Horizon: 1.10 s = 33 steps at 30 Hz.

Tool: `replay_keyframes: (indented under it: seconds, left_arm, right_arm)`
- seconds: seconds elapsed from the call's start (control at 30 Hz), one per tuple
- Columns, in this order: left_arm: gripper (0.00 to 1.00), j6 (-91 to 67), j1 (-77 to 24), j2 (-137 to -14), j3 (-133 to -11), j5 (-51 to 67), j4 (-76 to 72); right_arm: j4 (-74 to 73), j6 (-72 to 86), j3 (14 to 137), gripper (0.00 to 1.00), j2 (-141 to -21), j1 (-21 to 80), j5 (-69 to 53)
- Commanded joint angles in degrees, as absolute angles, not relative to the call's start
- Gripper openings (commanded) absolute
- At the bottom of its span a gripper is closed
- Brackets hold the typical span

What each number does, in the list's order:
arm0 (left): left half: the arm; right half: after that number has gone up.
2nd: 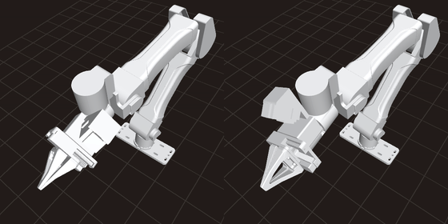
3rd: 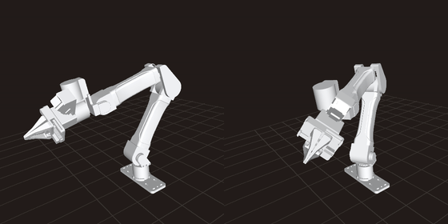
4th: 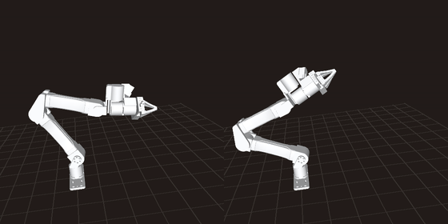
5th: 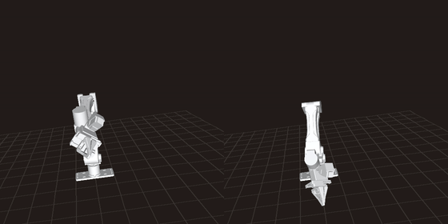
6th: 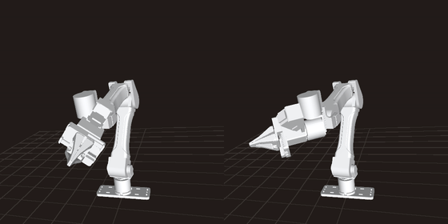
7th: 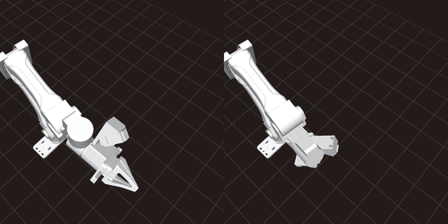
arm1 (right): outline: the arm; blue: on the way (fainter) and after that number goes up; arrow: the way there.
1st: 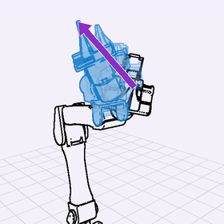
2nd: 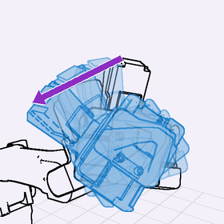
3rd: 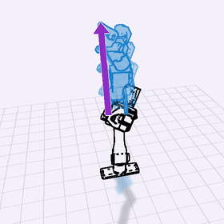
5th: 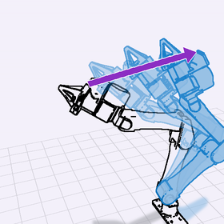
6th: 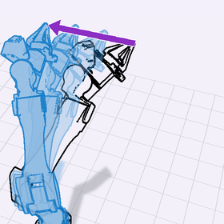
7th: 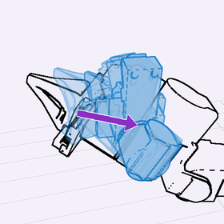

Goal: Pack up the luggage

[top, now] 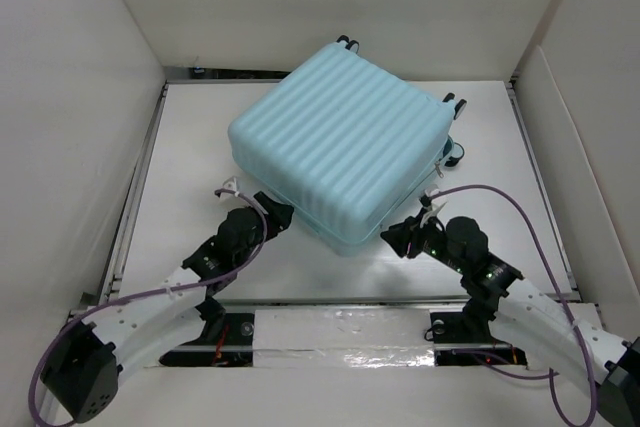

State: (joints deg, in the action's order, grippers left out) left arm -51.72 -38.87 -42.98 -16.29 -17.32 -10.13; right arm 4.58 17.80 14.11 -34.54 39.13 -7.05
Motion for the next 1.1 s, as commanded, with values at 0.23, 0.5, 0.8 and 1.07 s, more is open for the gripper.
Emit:
replay_keyframes:
  seconds: [0.23,0.5,0.8,1.07]
  left_arm:
    - [0.49,-46.68,-36.83,-53.87,-18.02,-10.72,-22.4]
    - [0.4,-46.05,-36.83,-58.97,-18.63,-9.58,-27.77]
    - [0.4,-46.67,-37.44,-62.23,-17.75,-8.17,-31.38]
    - [0.2,-48.86,-39.37,-64.25,-17.05,-7.21,-34.97]
  right_arm:
    - [16.08,17.23,13.71,0.41,-39.89,39.99,-6.94]
    - [24.24,16.7,14.68,0.29,-46.14,39.99,-6.42]
    - [27.51,16.09,14.85,0.3,-48.25,41.75,-4.05]
    - [25.94,16.17,14.15,0.0,-43.51,43.33,1.56]
